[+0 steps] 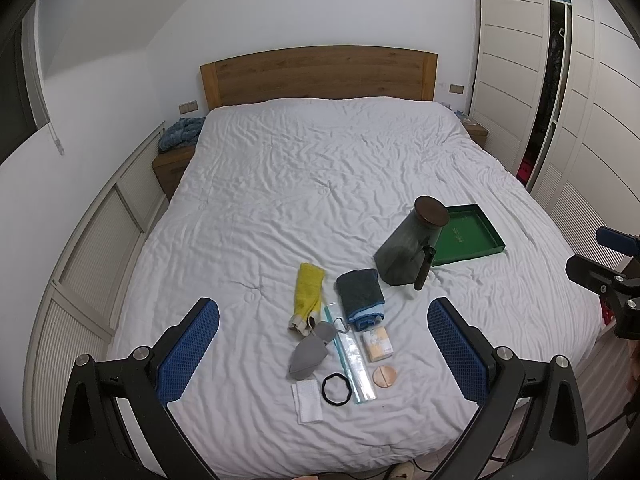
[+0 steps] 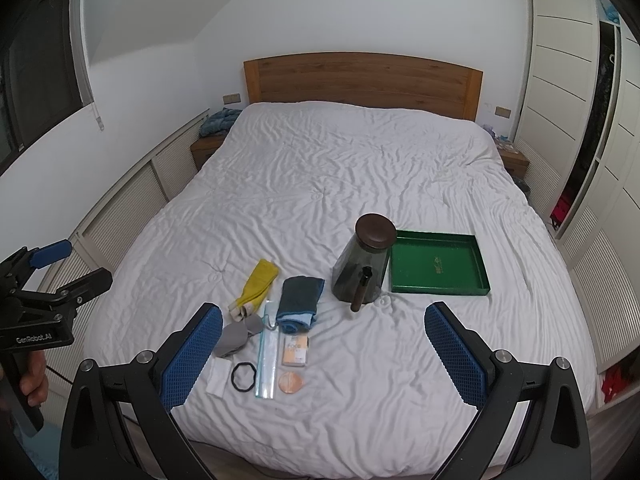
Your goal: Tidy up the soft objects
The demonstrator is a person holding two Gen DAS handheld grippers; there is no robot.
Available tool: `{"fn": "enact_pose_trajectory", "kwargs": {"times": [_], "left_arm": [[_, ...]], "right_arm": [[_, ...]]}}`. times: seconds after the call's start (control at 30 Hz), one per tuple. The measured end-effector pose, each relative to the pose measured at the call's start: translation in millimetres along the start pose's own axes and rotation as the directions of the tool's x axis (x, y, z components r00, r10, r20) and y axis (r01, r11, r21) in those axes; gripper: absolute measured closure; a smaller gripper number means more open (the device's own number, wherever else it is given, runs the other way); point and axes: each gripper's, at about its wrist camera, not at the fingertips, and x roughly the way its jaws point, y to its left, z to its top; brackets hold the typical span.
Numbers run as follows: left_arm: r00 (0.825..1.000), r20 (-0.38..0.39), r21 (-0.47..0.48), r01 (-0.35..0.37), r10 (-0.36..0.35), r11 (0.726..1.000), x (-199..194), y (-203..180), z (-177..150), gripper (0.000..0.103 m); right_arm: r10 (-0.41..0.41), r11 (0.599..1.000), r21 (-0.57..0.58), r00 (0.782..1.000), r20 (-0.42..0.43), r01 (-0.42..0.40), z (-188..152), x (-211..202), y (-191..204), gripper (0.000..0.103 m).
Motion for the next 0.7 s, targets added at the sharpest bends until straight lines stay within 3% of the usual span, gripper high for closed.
{"fn": "enact_pose_trajectory", "kwargs": {"times": [0.33,0.7], "left_arm": [[0.999,-0.039,-0.018,0.002,-0.003,1.0,20.9,10.9,2.5,0.001],[0.996,-0.086,-0.029,0.01,-0.013,1.0,55.4,30.9,3.9,0.001]], "right_arm": [[0.004,1.0,-0.016,1.0,-0.03,-0.004,8.0,10.9,4.6,0.0],[0.015,0.999,-0.032,0.996,-0.085,-0.017,22.0,58.1,19.2,0.0]]}}
